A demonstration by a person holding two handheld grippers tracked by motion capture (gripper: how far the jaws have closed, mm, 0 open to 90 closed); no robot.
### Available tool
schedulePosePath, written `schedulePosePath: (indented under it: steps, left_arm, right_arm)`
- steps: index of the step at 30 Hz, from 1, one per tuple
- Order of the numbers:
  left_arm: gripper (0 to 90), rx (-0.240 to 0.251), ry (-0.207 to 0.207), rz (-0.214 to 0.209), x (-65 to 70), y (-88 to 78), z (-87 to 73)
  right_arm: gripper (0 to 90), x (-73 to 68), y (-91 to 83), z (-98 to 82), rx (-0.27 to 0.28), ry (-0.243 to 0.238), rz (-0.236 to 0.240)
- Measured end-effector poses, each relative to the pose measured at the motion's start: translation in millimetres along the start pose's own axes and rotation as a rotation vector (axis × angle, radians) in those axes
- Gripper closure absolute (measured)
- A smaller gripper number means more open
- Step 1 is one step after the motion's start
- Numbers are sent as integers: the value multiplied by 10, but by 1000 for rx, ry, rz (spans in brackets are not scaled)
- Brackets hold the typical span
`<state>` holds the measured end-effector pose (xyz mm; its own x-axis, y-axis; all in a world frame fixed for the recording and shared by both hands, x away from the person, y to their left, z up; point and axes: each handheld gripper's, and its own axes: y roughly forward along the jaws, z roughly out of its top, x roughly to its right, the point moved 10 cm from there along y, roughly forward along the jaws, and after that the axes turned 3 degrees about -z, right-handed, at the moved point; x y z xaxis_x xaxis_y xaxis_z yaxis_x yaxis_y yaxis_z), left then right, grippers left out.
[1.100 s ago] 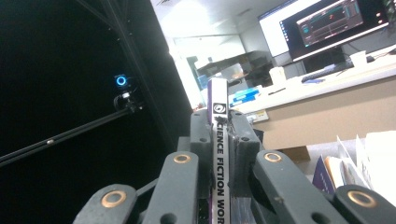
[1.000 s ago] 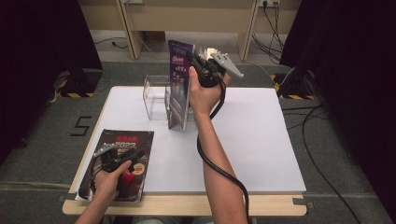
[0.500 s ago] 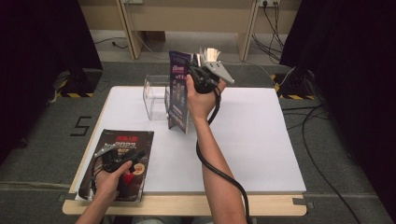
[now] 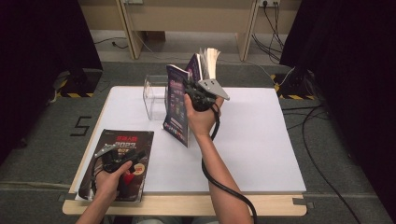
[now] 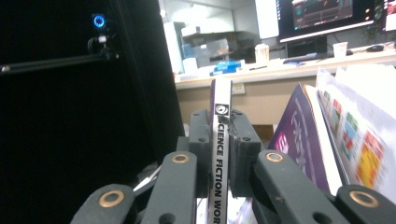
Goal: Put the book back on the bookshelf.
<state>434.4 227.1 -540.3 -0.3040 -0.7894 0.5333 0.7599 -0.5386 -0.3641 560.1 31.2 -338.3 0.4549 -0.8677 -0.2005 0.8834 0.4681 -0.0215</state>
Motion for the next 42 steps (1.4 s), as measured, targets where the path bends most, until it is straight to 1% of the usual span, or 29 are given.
schedulePosePath:
  steps: [3, 4, 6, 7, 8, 9, 10, 12, 13, 14, 15, 21, 23, 26, 28, 29, 31, 33, 35, 36, 38, 39, 42]
  left_arm:
    - [359, -1, 2, 1, 6, -3, -1]
    - [359, -2, 1, 0, 8, -2, -3]
    - [359, -3, 2, 0, 9, 4, -5]
    - [359, -2, 0, -1, 14, 11, -7]
    - [360, -3, 0, -1, 18, 14, -10]
    - [359, -5, -2, -2, 24, 16, -14]
    - [360, -6, -1, -4, 30, 17, -16]
    - [359, -7, 0, -4, 33, 20, -19]
    - [359, -7, -2, -3, 32, 23, -19]
    - [360, -7, -3, -3, 31, 24, -20]
    - [360, -7, -4, -4, 32, 24, -20]
    - [360, -7, -3, -5, 32, 15, -17]
    - [360, -6, -2, -4, 29, 12, -16]
    - [360, -5, -2, -2, 23, 14, -14]
    - [360, -6, -2, -2, 24, 15, -15]
    - [361, -6, -2, -3, 25, 15, -16]
    - [360, -8, -1, -4, 27, 15, -18]
    - [360, -8, -1, -4, 26, 16, -19]
    - [361, -7, -2, -4, 26, 19, -20]
    - [361, -7, -1, -4, 27, 20, -21]
    - [361, -7, -1, -4, 31, 23, -22]
    - [361, -7, -1, -4, 32, 24, -21]
    - [361, -7, 0, -4, 33, 23, -19]
  right_arm:
    - [806, 49, -79, -52, -26, 5, 2]
    - [798, 67, -101, -78, -45, 24, 11]
    - [773, 95, -133, -123, -80, 25, 16]
    - [764, 104, -139, -139, -95, 35, 22]
    - [756, 123, -143, -160, -122, 47, 22]
    - [752, 143, -143, -174, -142, 45, 16]
    - [750, 153, -146, -179, -157, 59, 20]
    - [745, 166, -152, -181, -181, 66, 16]
    - [739, 164, -151, -184, -202, 84, 23]
    - [731, 170, -143, -189, -231, 104, 18]
    - [728, 174, -138, -189, -251, 105, 14]
    - [699, 146, -77, -180, -294, 120, -8]
    - [682, 152, -50, -191, -312, 120, -22]
    - [667, 147, -12, -222, -346, 136, -37]
    - [686, 144, 11, -248, -372, 130, -50]
    - [698, 144, 24, -272, -396, 134, -53]
    - [722, 146, 38, -296, -418, 140, -60]
    - [753, 156, 33, -316, -450, 137, -79]
    - [791, 168, 29, -319, -474, 150, -86]
    - [804, 177, 25, -318, -481, 150, -89]
    - [817, 190, 20, -317, -491, 165, -82]
    - [820, 191, 13, -317, -491, 177, -83]
    - [824, 185, -2, -313, -479, 177, -72]
